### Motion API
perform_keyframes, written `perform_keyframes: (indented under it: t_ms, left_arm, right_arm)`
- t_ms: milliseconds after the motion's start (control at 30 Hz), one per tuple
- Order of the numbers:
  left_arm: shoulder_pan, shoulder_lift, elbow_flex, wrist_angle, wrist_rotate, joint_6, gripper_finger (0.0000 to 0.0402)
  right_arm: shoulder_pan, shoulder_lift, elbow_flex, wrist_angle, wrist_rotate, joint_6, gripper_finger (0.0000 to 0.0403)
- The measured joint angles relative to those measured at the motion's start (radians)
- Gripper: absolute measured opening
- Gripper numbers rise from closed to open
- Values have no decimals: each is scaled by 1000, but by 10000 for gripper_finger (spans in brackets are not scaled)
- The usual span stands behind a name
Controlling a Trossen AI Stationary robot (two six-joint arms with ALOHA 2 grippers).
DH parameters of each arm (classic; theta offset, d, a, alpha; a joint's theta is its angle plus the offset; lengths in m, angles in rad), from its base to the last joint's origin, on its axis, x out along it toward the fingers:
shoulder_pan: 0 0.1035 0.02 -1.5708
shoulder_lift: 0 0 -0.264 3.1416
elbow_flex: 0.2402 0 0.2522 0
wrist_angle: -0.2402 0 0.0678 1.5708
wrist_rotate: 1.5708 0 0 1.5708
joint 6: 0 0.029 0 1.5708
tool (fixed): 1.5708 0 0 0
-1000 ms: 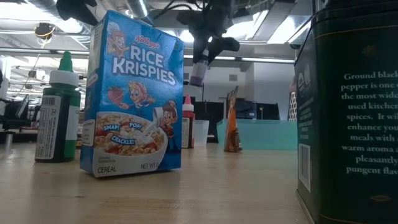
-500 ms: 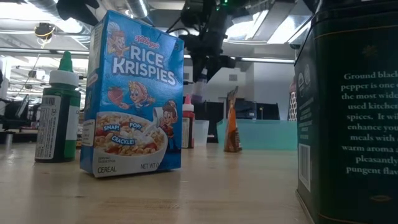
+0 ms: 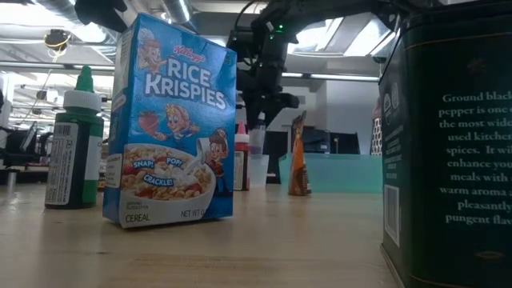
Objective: Pick & Place Kitchen Items
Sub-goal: Put the purple food coloring bottle into the transparent bin
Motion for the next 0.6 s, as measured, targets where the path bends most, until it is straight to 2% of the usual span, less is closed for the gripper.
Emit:
perform_keyframes:
  t_ms: [600]
  left_arm:
    - [0,0,0,0,0,9,287]
  right_arm:
    - [-9,18,0,-7,5,2,143]
